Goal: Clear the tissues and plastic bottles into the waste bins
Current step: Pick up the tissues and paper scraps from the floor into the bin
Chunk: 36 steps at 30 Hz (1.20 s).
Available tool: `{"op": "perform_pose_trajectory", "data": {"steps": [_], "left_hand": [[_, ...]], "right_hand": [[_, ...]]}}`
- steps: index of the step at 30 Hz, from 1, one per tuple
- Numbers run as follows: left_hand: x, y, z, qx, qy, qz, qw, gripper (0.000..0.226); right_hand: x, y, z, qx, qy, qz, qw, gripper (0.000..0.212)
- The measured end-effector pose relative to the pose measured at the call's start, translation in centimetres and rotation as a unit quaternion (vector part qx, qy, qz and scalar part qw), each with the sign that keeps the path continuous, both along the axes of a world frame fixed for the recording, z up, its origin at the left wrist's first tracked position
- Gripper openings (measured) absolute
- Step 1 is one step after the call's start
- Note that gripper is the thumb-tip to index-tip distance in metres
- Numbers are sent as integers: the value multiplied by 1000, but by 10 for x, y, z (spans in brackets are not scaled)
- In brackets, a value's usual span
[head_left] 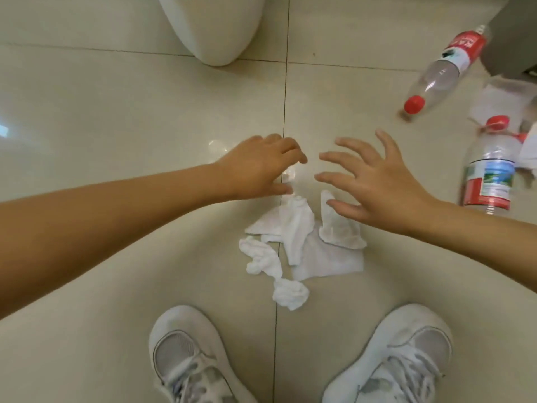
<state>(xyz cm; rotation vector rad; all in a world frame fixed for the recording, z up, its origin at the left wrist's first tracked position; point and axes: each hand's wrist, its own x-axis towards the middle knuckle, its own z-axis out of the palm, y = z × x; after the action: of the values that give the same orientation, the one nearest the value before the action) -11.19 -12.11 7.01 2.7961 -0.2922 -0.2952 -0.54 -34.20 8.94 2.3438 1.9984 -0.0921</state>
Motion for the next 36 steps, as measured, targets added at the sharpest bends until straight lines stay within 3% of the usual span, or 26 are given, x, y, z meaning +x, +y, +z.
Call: {"op": "perform_pose_trajectory", "data": {"steps": [5, 8, 10, 12, 16, 19, 27, 32, 36], "left_hand": [[-19, -26, -39, 24, 120, -140, 983, 110], [-32, -38, -56, 101, 165, -213, 958, 121], [-39, -41, -66, 134, 141, -233, 953, 117], [-44, -39, -71, 112, 93, -219, 965, 103], [-41, -27, -77, 58, -10, -229, 972, 64], [-35, -18, -75, 23, -32, -211, 977, 34], [-36, -12, -77, -19, -57, -153, 986, 36], [-44, -3, -75, -5, -63, -155, 986, 32], [-49, 10, -71, 8, -75, -155, 985, 40]], "right_hand": [[-29, -19, -27, -37, 53, -47, 997, 44], [-45, -26, -36, -41, 71, -66, 994, 46], [-52, -31, -41, -43, 71, -72, 994, 46], [-57, -35, -45, -45, 78, -90, 992, 47], [-63, -42, -50, -75, 84, -129, 985, 51], [-69, -42, -50, -122, 111, -172, 971, 61], [-99, -23, -65, -194, 185, -247, 931, 103], [-97, -27, -82, -137, 128, -206, 960, 77], [-82, -36, -80, -97, 149, -164, 970, 49]]}}
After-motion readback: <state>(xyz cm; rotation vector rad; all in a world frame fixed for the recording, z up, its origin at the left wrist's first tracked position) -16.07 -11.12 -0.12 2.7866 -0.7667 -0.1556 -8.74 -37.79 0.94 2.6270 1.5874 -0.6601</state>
